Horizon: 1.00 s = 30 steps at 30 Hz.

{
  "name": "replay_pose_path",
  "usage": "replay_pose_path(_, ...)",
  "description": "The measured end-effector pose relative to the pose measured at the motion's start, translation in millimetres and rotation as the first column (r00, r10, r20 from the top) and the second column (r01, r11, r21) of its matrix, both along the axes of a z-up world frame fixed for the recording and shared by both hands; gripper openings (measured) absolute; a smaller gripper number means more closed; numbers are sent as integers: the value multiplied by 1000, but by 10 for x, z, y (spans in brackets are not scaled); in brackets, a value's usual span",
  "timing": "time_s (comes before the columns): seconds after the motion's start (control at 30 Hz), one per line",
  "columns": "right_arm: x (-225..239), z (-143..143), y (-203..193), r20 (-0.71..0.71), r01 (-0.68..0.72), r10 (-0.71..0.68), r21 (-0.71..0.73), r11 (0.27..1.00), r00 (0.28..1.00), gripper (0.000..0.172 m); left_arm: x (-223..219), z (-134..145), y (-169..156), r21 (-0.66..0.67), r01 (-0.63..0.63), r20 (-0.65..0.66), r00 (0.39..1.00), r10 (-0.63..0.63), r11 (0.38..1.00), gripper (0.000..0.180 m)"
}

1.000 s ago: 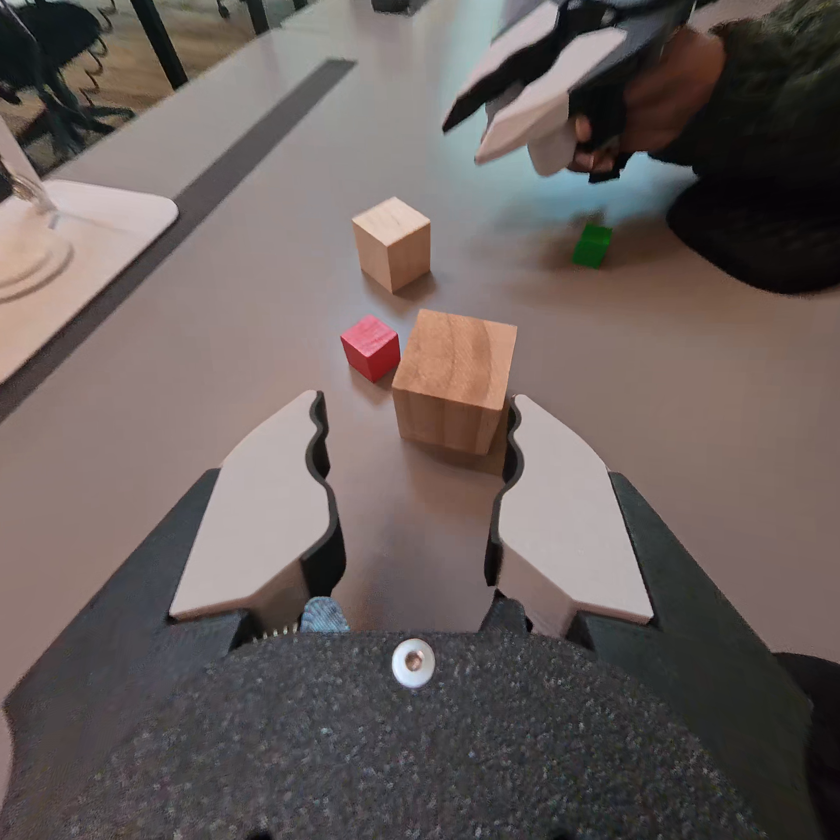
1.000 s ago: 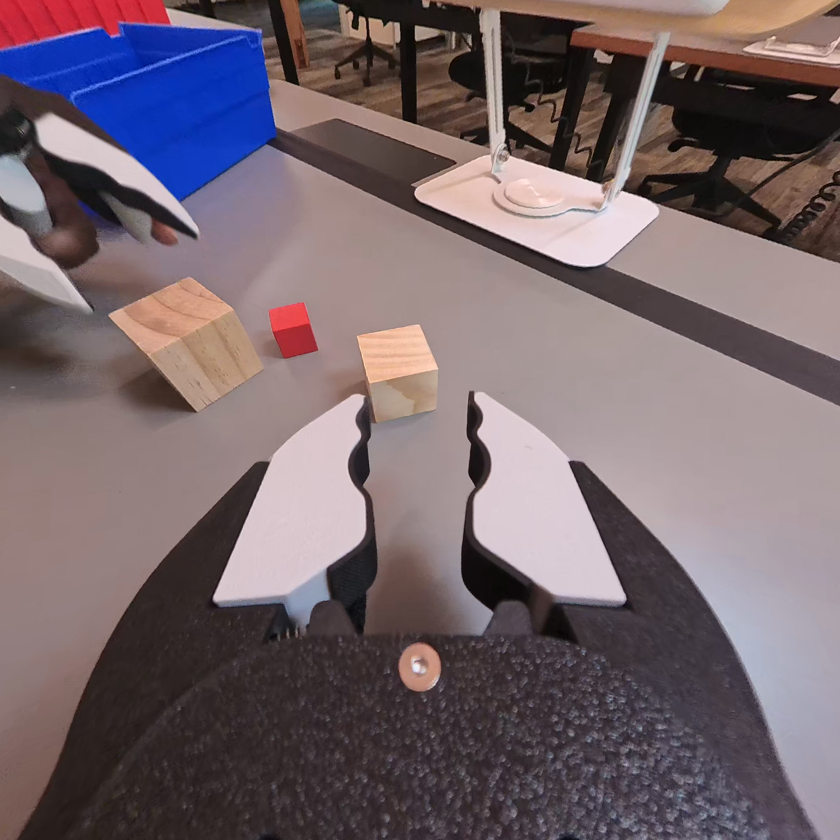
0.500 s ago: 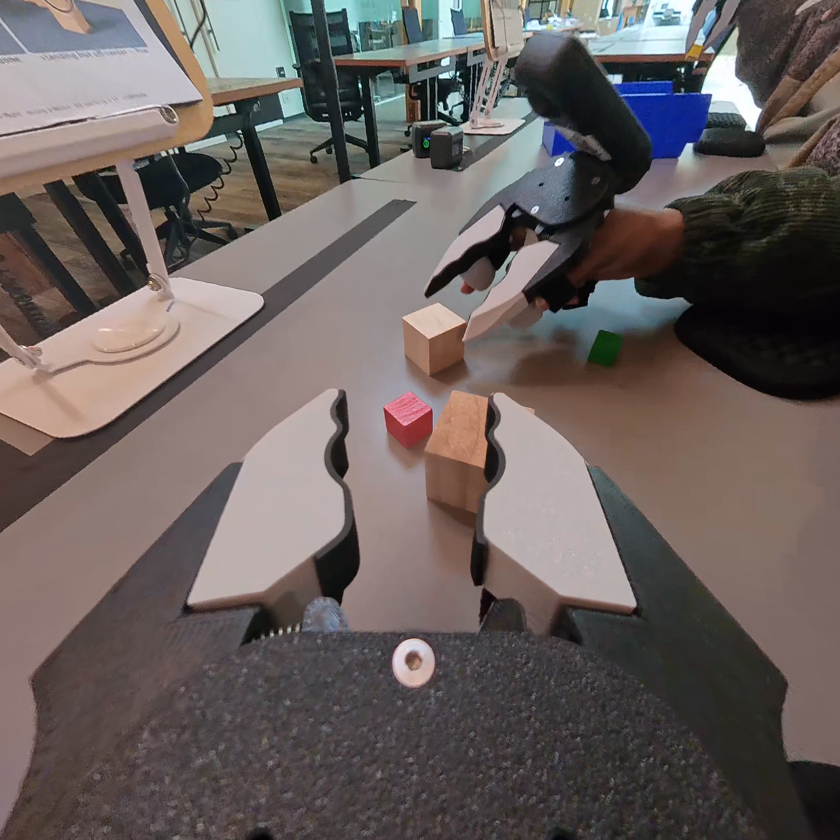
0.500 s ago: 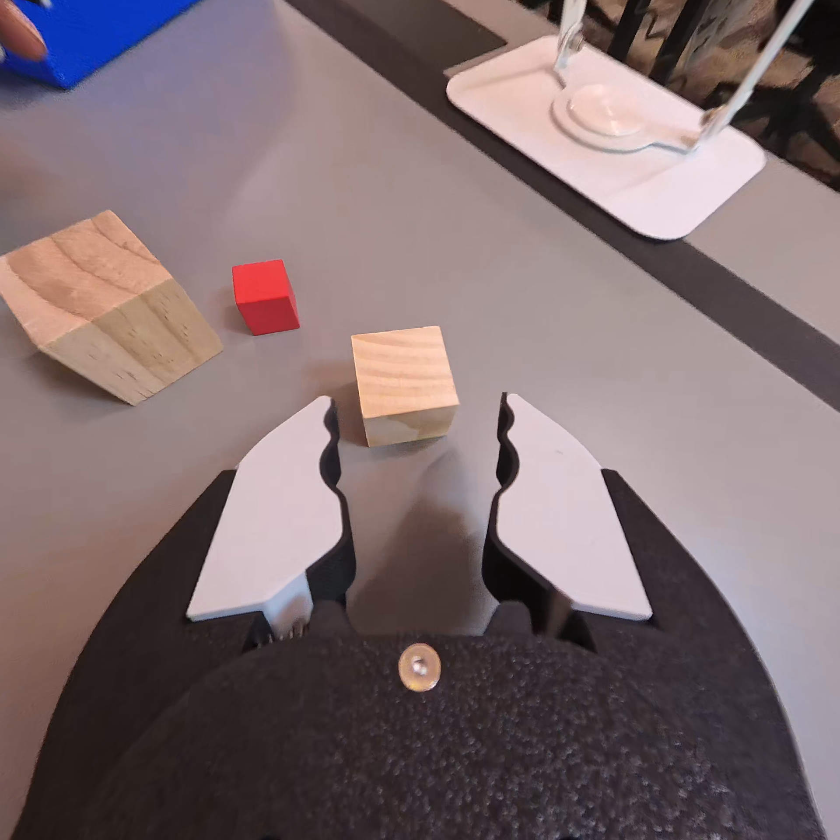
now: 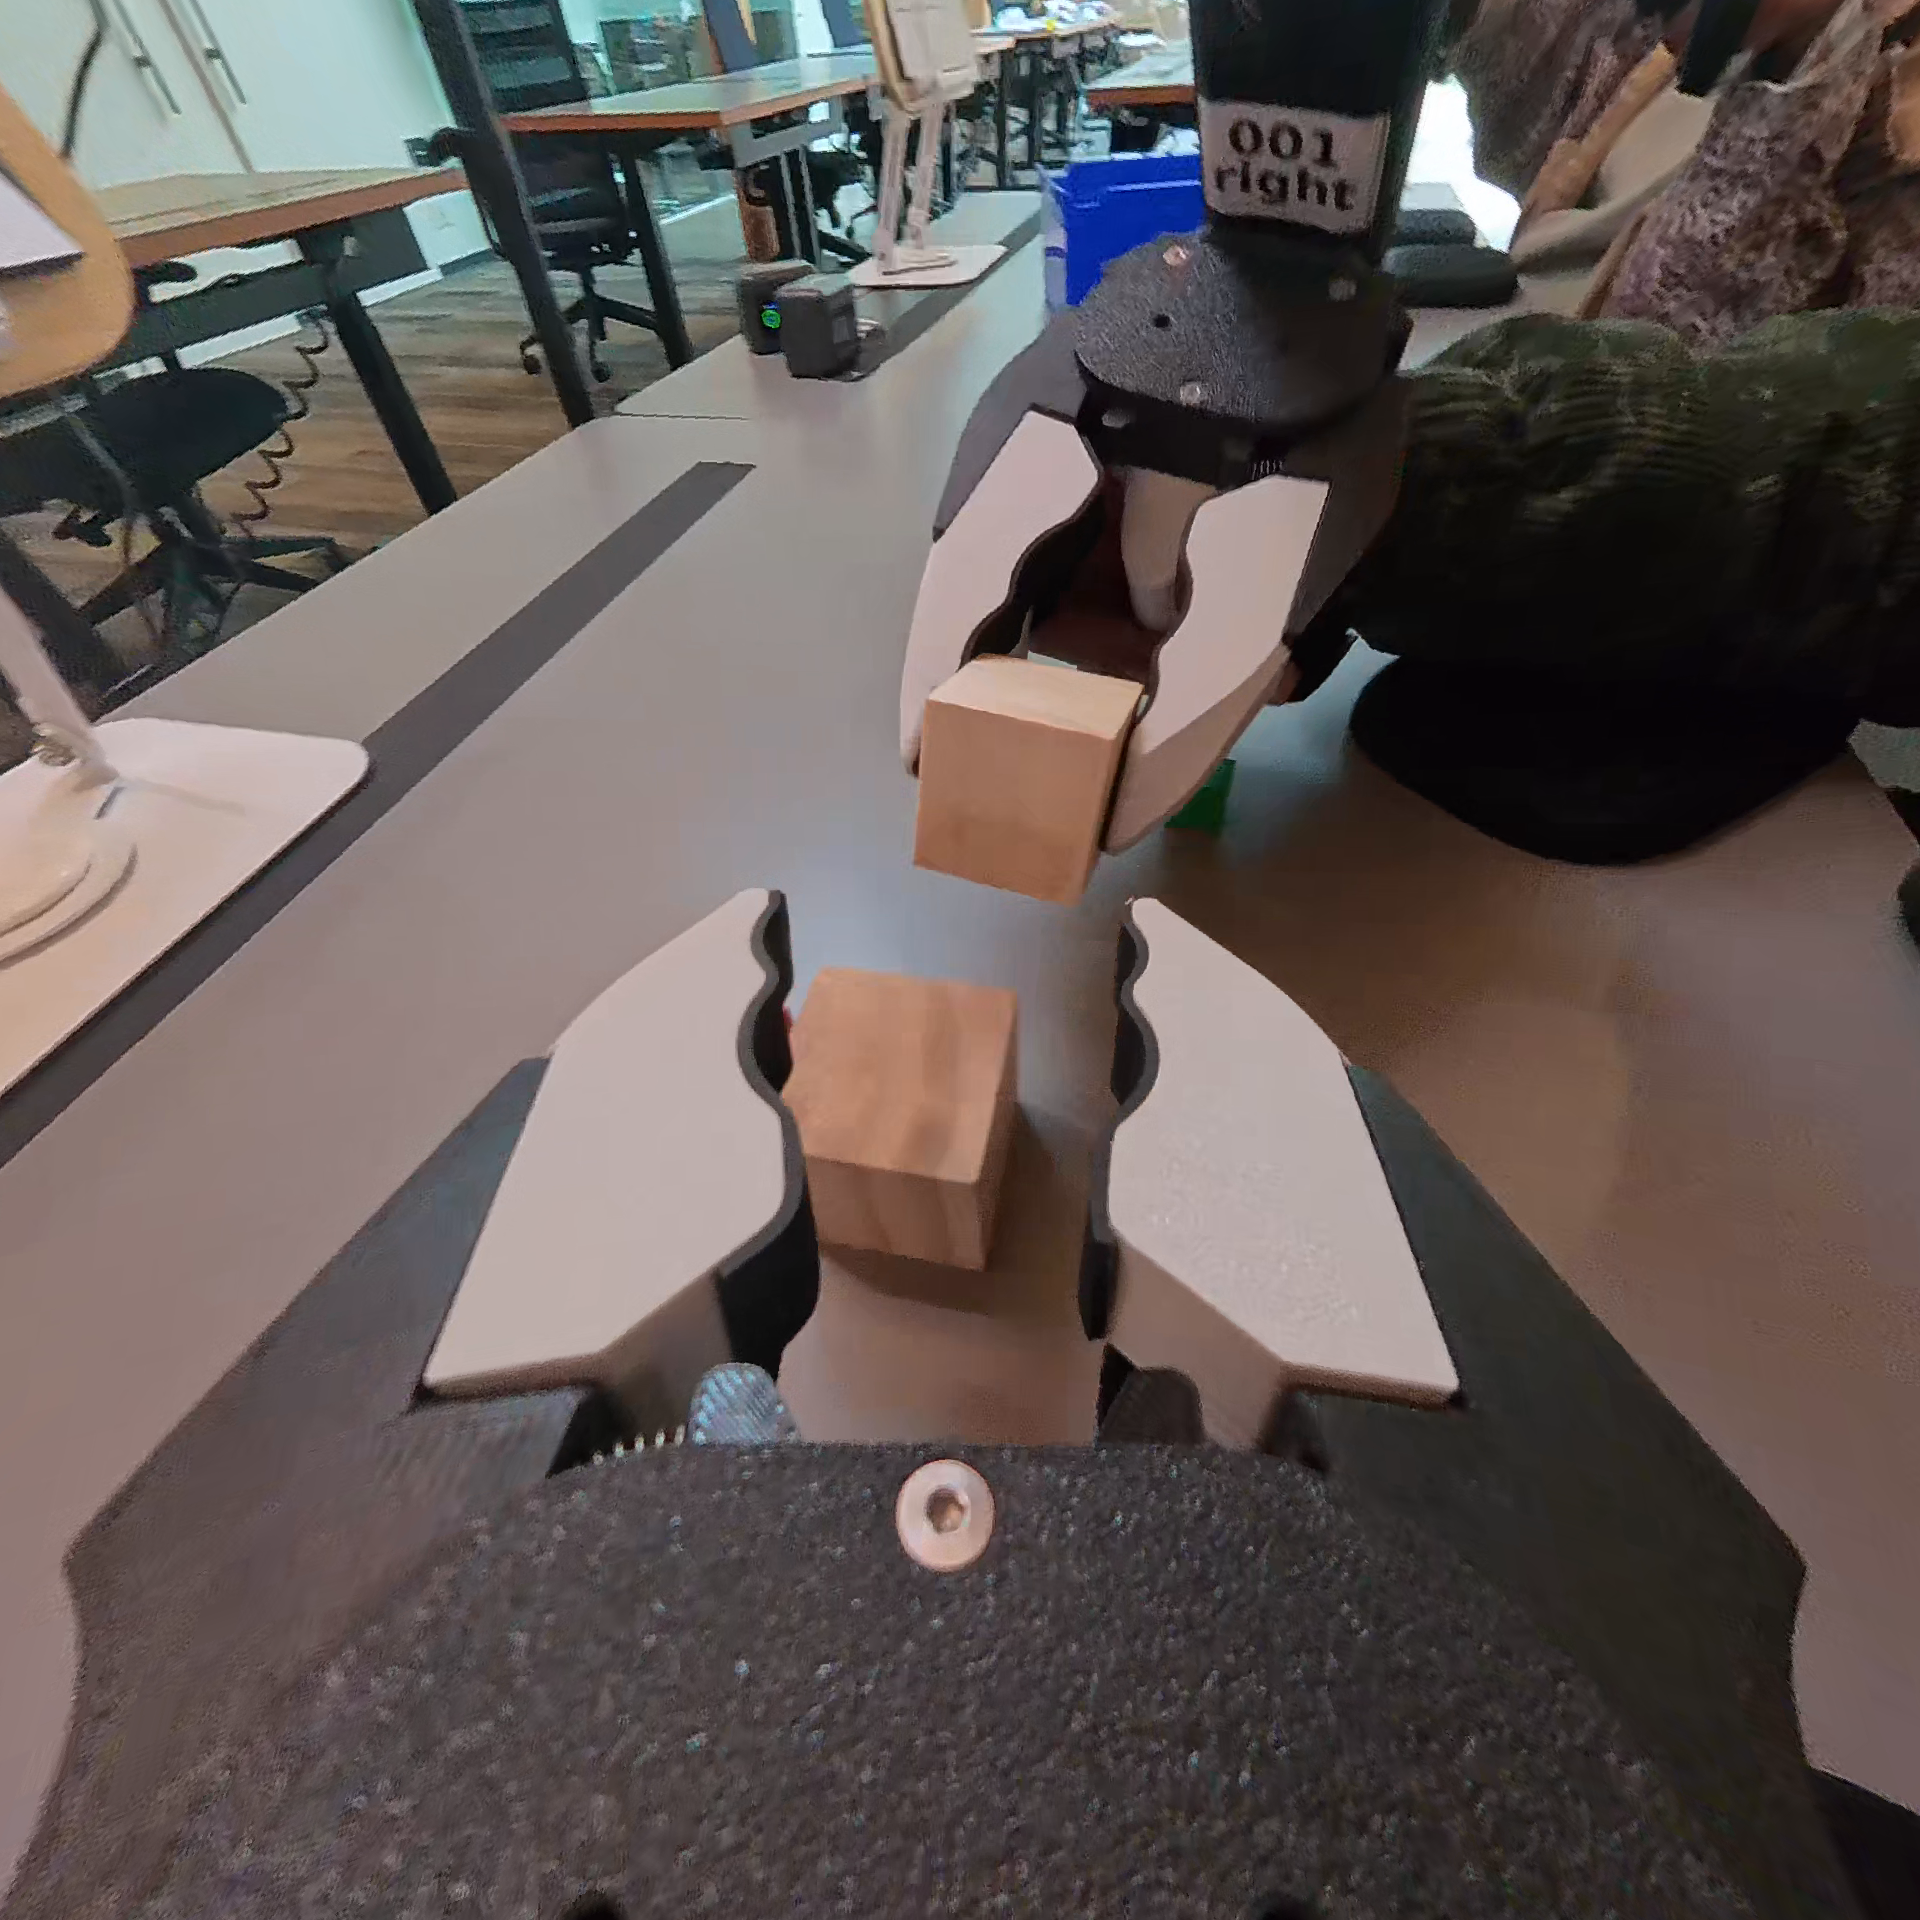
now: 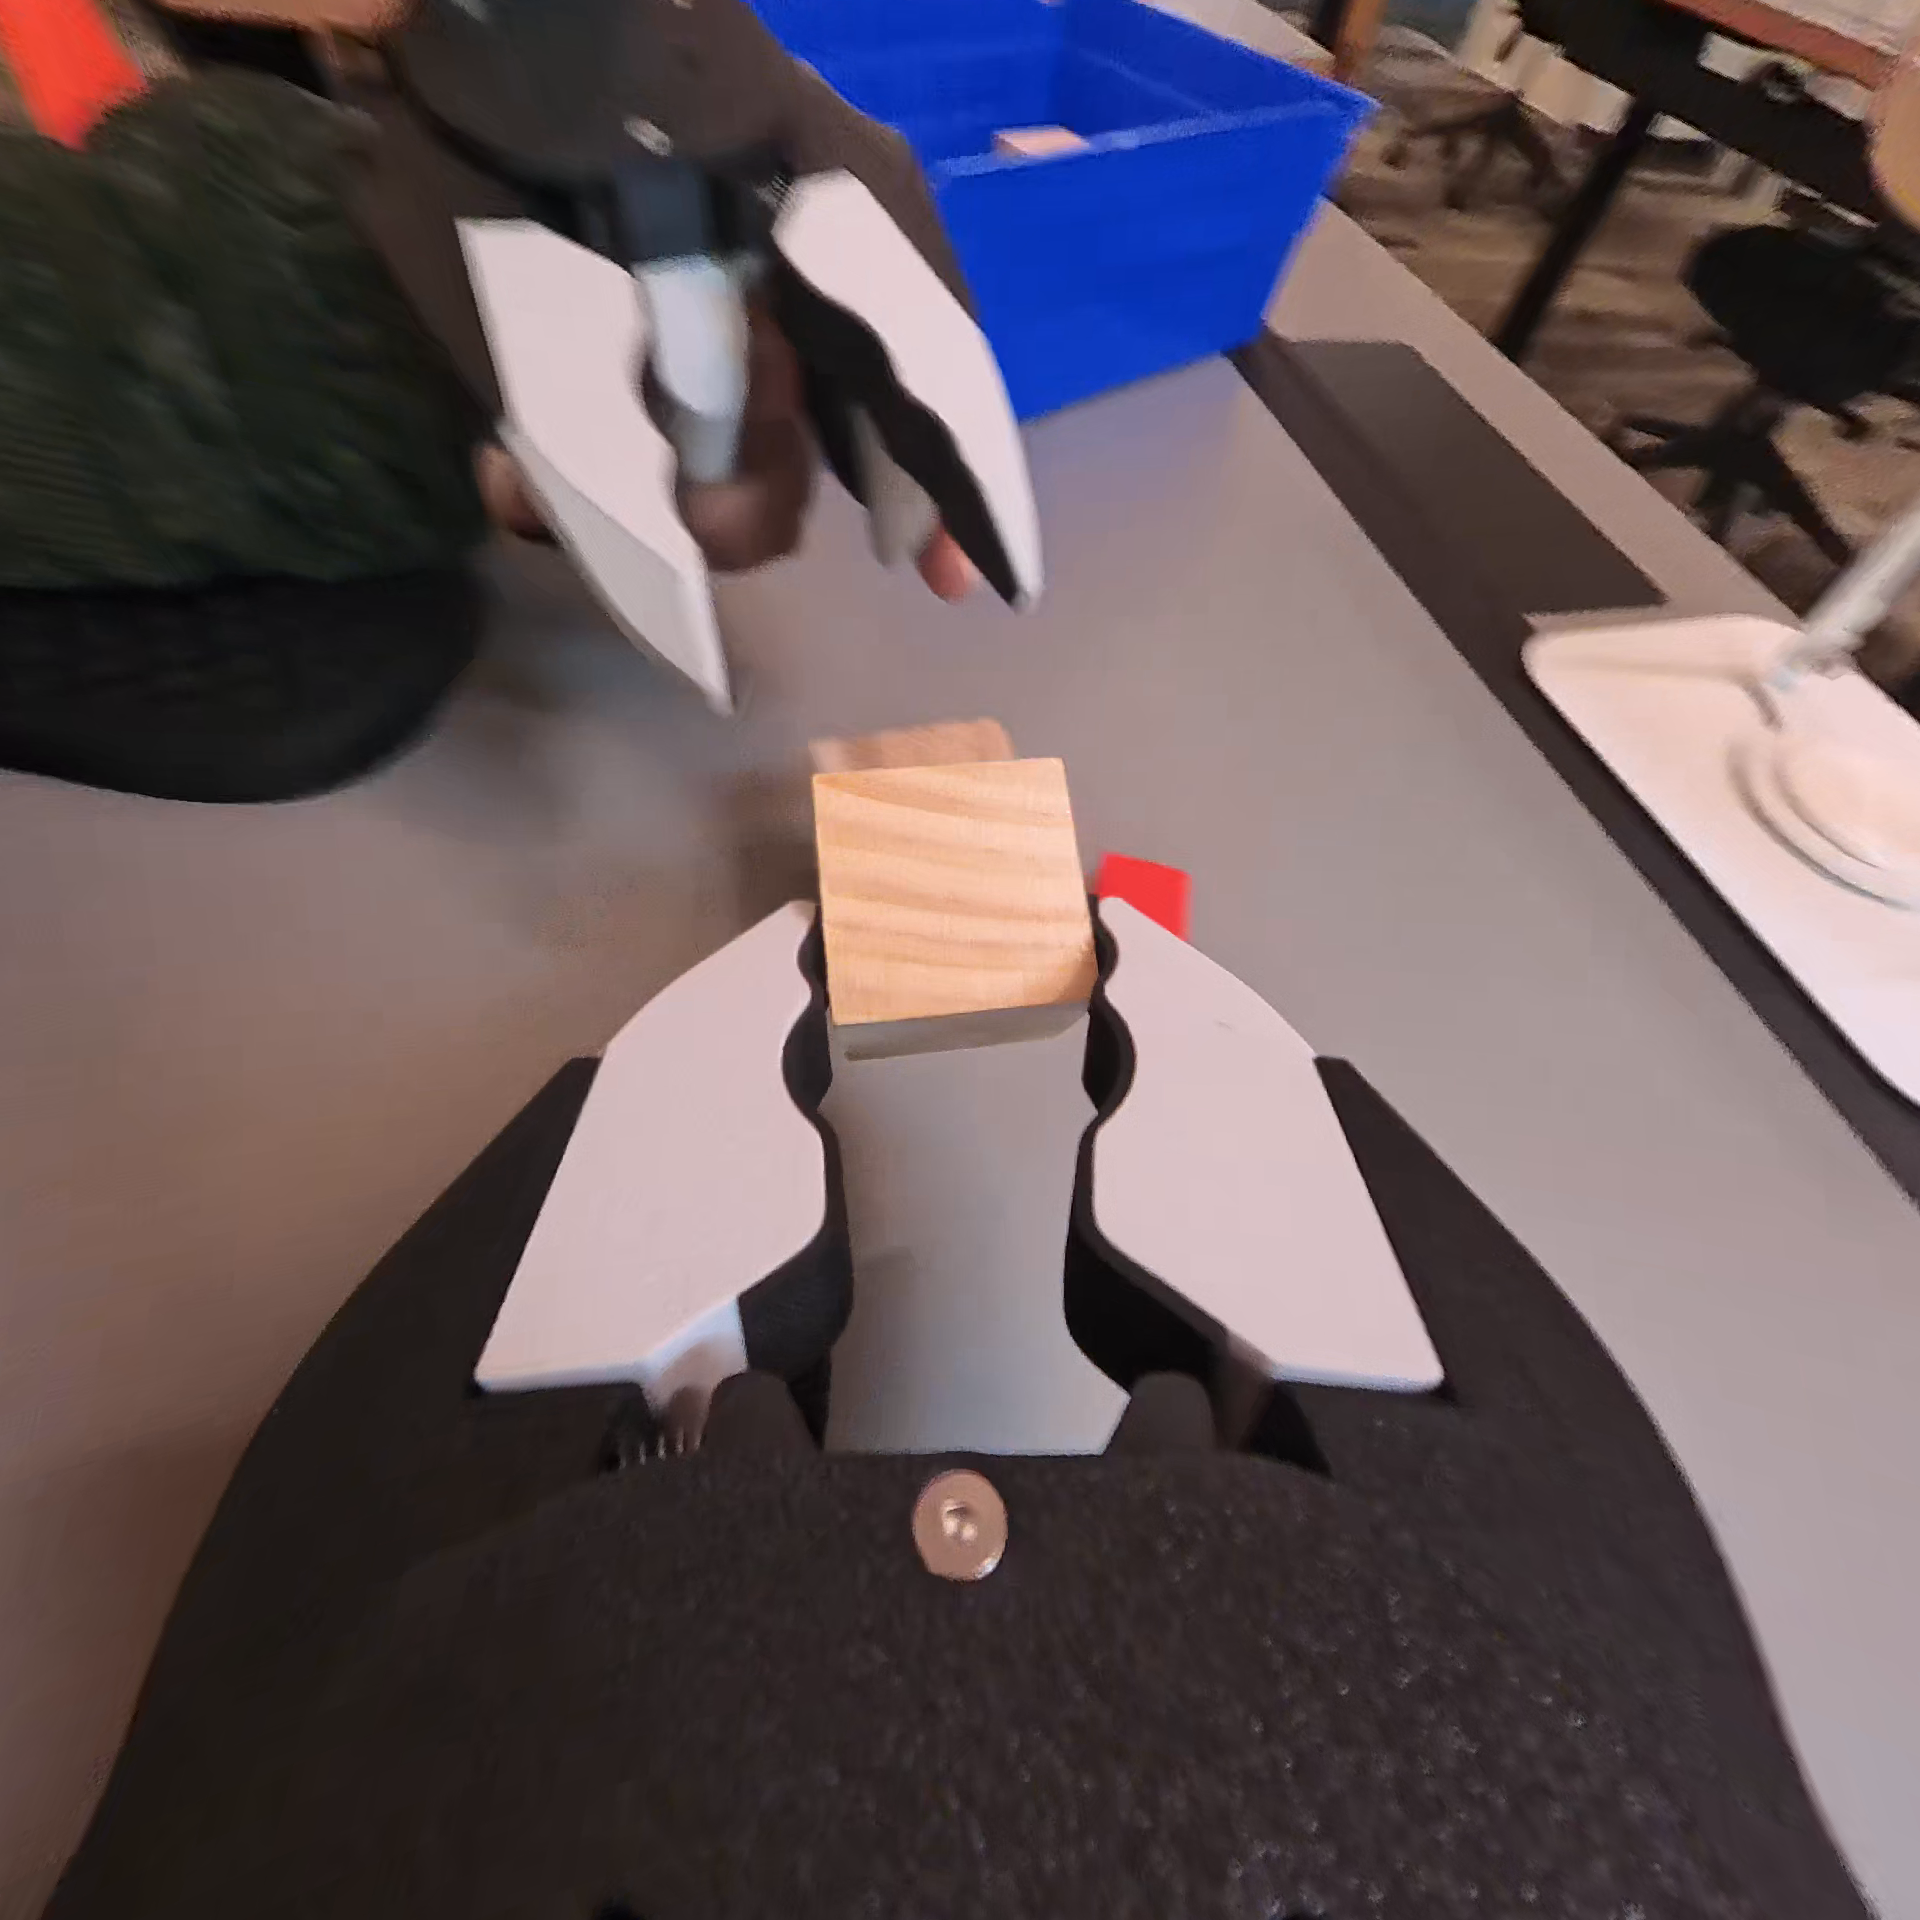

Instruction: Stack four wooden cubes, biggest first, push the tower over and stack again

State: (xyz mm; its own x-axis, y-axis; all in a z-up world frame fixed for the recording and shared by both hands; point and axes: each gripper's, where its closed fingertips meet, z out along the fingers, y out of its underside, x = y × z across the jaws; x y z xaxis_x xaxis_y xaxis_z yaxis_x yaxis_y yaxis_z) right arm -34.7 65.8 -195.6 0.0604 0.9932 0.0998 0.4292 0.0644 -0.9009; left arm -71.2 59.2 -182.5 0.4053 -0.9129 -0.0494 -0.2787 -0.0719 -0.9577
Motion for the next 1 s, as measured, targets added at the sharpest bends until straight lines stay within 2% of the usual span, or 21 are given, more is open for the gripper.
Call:
replay_pose_path(0.03, -28, 46, -100, -16, -38, 38, -19, 999, 999, 46, 51, -3, -48, 6, 21, -16, 1000, -21, 1000, 60)
replay_pose_path(0.2, -90, 96, -342, -5, -125, 125, -31, 992, 992, 46, 263, -29, -265, 25, 120, -84, 990, -117, 992, 60)
replay_pose_path(0.3, -96, 31, -412, 37, -147, 147, -17, 989, 988, 46, 323, -45, -374, 13, 179, -88, 980, -177, 984, 43)
replay_pose_path(0.47, -107, 56, -417, 21, -140, 141, -10, 990, 990, 47, 324, -12, -385, 19, 183, -85, 980, -181, 983, 42)
replay_pose_path(0.6, 3, 146, -285, -8, -90, 90, -5, 996, 996, 56, 174, 143, -271, 67, 131, 3, 991, -131, 989, 41)
replay_pose_path(0.7, 178, 258, -50, -86, 2, -4, -33, 999, 996, 55, -31, 214, -108, 37, 77, 133, 988, -81, 996, 41)
replay_pose_path(0.77, 310, 305, 131, -131, 74, -80, -46, 996, 988, 54, -110, 143, -25, -8, 67, 171, 983, -65, 998, 41)
replay_pose_path(0.9, 496, 329, 332, -182, 148, -161, -82, 986, 970, 51, -152, -161, 69, -61, 53, 79, 996, -48, 997, 41)
replay_pose_path(1.0, 528, 340, 356, -197, 156, -169, -81, 984, 966, 49, -149, -253, 103, -62, 45, 47, 998, -42, 997, 41)
